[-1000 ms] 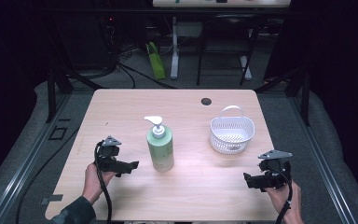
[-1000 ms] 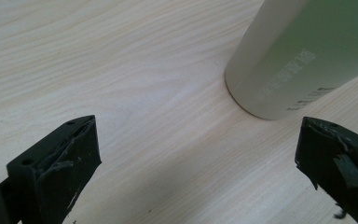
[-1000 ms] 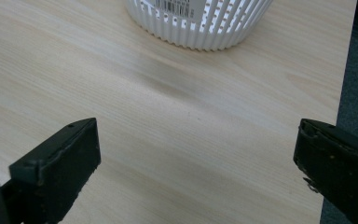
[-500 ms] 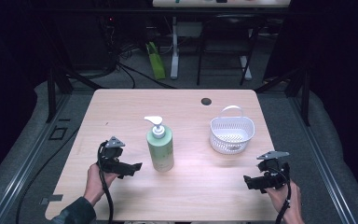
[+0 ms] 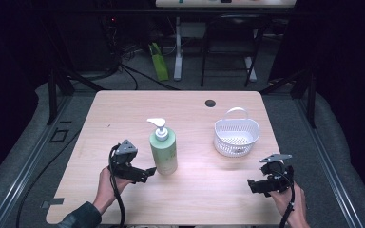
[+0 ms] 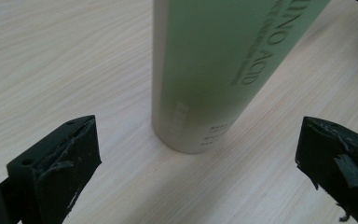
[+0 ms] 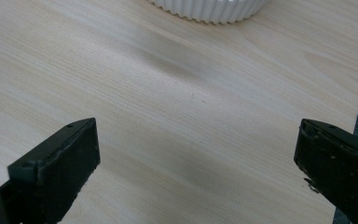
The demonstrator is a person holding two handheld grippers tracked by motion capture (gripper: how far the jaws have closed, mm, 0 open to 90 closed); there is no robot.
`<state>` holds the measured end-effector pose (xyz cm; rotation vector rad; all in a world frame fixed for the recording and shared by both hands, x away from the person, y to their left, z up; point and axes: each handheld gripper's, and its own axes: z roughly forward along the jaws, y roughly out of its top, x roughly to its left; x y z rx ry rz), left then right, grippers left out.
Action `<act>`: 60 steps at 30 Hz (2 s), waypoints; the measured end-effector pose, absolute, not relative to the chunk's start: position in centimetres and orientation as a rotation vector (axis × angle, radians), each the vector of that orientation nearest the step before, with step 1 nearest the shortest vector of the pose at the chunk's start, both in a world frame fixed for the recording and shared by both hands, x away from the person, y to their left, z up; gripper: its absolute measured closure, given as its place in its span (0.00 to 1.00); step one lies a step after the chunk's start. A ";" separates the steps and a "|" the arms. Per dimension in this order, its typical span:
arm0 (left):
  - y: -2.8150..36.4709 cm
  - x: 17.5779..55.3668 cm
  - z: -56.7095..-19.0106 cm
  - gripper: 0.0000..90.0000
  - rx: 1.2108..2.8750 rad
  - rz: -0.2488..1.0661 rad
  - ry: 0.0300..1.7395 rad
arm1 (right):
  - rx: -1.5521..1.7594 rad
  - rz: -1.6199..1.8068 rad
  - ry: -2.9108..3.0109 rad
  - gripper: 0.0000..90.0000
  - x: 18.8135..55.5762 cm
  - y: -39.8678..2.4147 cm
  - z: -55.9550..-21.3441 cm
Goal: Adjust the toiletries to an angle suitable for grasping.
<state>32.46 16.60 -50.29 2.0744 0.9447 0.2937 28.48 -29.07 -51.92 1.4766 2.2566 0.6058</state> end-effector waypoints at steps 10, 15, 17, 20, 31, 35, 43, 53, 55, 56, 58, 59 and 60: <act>14.5 32.6 -49.2 0.00 2.050 0.306 0.869 | 1.476 0.595 2.268 0.00 28.6 -28.9 -52.2; 13.6 33.0 -48.9 0.00 2.038 0.334 0.861 | 1.476 0.590 2.273 0.00 28.6 -28.9 -52.2; 13.3 33.2 -48.8 0.00 2.028 0.345 0.864 | 1.477 0.591 2.272 0.00 28.6 -29.0 -52.2; 12.8 33.4 -48.6 0.00 2.009 0.361 0.864 | 1.485 0.594 2.271 0.00 28.5 -29.1 -52.3; 11.8 34.0 -48.4 0.00 1.966 0.399 0.887 | 1.486 0.594 2.271 0.00 28.5 -29.1 -52.2; 11.6 34.3 -48.6 0.06 1.943 0.426 0.912 | 1.486 0.593 2.275 0.00 28.5 -29.1 -52.3; 11.4 34.3 -48.7 0.13 1.933 0.442 0.919 | 1.486 0.590 2.272 0.00 28.5 -29.1 -52.3; 10.1 34.2 -48.9 0.13 1.932 0.440 0.887 | 1.485 0.590 2.267 0.00 28.4 -29.1 -52.2; 9.6 34.2 -48.9 0.14 1.939 0.436 0.874 | 1.483 0.591 2.268 0.00 28.4 -29.1 -52.2; 9.5 34.2 -48.9 0.14 1.941 0.435 0.869 | 1.484 0.591 2.268 0.00 28.4 -29.1 -52.2; 9.3 34.2 -48.9 0.14 1.941 0.432 0.866 | 1.479 0.593 2.271 0.00 28.4 -29.1 -52.2; 8.9 34.3 -48.9 0.14 1.944 0.428 0.860 | 1.479 0.593 2.271 0.00 28.4 -29.0 -52.2; 8.8 34.3 -48.8 0.14 1.950 0.423 0.855 | 1.479 0.595 2.271 0.00 28.4 -29.0 -52.2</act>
